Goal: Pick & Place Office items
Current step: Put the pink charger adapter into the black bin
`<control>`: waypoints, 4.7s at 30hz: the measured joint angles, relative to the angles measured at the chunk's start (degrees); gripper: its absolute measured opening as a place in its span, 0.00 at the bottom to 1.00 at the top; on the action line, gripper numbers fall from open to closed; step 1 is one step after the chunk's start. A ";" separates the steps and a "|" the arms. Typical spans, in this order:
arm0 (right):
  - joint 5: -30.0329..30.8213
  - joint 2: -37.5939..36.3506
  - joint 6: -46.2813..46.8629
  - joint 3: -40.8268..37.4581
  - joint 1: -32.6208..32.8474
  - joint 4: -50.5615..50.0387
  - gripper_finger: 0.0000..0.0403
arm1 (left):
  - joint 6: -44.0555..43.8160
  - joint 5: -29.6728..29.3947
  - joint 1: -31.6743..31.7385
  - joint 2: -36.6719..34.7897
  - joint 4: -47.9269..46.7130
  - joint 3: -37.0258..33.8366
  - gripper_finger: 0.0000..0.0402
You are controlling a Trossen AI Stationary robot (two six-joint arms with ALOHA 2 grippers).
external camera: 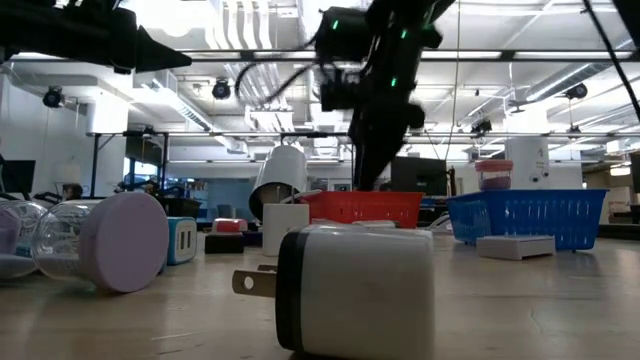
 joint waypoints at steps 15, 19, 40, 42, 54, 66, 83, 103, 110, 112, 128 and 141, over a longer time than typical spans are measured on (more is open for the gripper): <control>-5.59 -43.56 -2.61 -28.79 -0.11 41.23 0.42 | -0.89 -0.02 -0.01 0.00 -0.21 0.00 0.02; -1.42 -52.97 -1.82 -39.35 -0.18 49.02 0.26 | -0.61 -0.02 -0.01 0.00 -0.11 0.00 0.02; -9.49 -67.46 1.46 -75.50 -1.41 92.00 0.02 | 2.84 0.00 -0.01 0.22 1.42 0.00 0.02; -11.02 -69.10 1.97 -75.85 -1.40 92.22 0.02 | 2.82 -0.02 0.01 0.22 1.55 0.00 0.02; -14.45 -78.02 2.56 -81.01 -1.44 92.28 0.02 | 1.49 -0.01 0.00 0.22 1.51 0.00 0.02; -14.56 -79.13 3.72 -81.35 -1.40 91.85 0.02 | 3.62 5.06 -0.01 0.74 1.45 -0.02 0.02; -14.54 -78.87 4.17 -81.35 -1.40 89.65 0.02 | -15.65 2.39 3.71 30.78 -37.79 32.85 0.00; -14.56 -78.89 4.81 -81.33 -1.40 89.43 0.02 | -9.23 24.46 6.77 66.57 -63.50 52.61 0.43; -14.64 -78.89 5.80 -81.33 -1.40 88.31 0.02 | -5.96 26.83 6.81 69.16 -58.64 52.61 0.69; -14.80 -78.87 6.41 -81.33 -1.40 88.27 0.02 | -5.75 27.13 6.83 69.68 -58.50 52.61 0.73; -15.03 -78.65 7.07 -81.33 -1.40 88.18 0.02 | -4.39 33.07 10.08 75.19 -60.11 52.50 0.77; -15.04 -78.65 7.05 -81.33 -1.40 88.22 0.02 | -1.27 33.39 10.51 78.56 -59.40 51.73 0.74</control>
